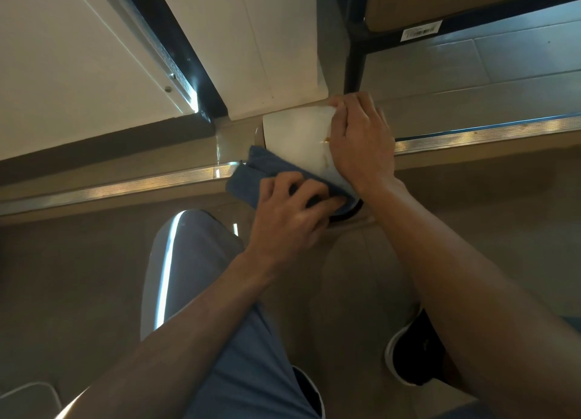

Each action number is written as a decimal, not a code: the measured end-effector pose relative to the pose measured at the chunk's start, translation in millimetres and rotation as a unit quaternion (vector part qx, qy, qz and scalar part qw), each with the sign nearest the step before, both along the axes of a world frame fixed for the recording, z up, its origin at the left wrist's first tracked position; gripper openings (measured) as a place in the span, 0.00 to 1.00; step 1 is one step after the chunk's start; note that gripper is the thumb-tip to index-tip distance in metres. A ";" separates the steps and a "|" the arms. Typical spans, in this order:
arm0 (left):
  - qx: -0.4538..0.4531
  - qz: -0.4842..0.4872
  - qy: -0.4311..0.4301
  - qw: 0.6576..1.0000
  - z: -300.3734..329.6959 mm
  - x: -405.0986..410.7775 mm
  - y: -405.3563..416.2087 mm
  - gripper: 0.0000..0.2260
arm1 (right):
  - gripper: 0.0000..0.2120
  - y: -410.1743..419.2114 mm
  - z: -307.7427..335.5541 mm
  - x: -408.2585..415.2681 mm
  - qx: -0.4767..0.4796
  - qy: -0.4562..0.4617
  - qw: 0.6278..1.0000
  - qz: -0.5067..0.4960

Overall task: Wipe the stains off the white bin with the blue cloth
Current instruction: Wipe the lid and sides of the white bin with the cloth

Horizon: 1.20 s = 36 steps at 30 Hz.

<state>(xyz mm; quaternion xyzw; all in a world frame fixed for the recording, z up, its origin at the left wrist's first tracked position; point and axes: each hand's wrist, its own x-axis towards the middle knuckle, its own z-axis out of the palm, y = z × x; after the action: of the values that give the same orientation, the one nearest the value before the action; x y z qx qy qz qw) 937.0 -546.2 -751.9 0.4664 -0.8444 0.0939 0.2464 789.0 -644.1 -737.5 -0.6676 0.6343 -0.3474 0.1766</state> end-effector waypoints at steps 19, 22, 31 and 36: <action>0.016 0.076 0.083 0.994 16.6 25.7 -13.7 0.13 | 0.17 0.6 1.1 -1.0 0.001 -0.016 1.000 0.008; 0.023 0.134 0.138 0.981 25.2 12.5 -35.1 0.12 | 0.16 -1.0 -0.5 -1.2 0.001 -0.016 1.000 0.002; 0.031 0.112 0.141 0.983 22.8 18.8 -24.6 0.12 | 0.17 0.8 1.7 0.6 0.005 -0.015 1.000 0.003; 0.043 0.173 0.179 0.968 30.5 -2.4 -45.4 0.14 | 0.16 2.4 1.9 0.1 0.008 -0.028 1.000 0.001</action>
<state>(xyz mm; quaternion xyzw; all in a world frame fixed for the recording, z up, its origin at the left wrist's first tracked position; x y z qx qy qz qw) 934.6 -591.6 -721.5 0.6245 -0.6963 0.0135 0.3535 789.1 -641.7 -735.5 -0.6571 0.6310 -0.3605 0.2004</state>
